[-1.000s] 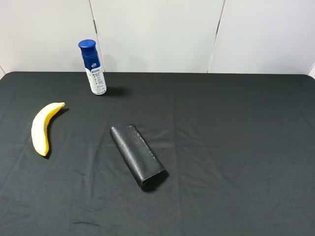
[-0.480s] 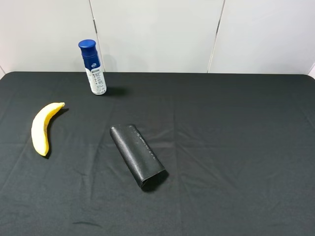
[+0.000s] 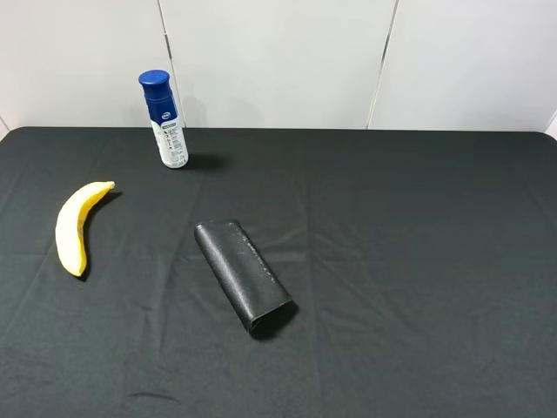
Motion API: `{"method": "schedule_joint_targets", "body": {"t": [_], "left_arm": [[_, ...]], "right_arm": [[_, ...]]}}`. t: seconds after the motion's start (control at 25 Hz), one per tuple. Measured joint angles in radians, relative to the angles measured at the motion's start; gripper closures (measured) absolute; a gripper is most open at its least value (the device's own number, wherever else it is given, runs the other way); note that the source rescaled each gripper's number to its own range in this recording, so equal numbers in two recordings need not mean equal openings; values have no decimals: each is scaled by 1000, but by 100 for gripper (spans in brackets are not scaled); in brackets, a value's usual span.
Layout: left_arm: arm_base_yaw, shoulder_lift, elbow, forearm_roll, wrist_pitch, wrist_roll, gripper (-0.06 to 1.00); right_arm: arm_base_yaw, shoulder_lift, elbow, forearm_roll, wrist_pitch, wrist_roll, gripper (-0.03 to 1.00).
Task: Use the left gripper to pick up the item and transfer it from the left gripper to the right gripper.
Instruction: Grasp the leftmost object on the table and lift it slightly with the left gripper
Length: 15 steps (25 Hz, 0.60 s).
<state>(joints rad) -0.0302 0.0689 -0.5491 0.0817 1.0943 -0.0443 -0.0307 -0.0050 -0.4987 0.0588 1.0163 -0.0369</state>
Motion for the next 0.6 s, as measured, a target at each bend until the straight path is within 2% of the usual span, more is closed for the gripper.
{"method": "schedule_joint_targets", "body": {"t": [0.32, 0.6], "left_arm": [[0, 329, -116, 0, 11, -33, -6], [0, 634, -130, -30, -55, -85, -6]], "right_arm": [[0, 0, 0, 0, 0, 0, -3], [0, 0, 0, 0, 0, 0, -3]]}}
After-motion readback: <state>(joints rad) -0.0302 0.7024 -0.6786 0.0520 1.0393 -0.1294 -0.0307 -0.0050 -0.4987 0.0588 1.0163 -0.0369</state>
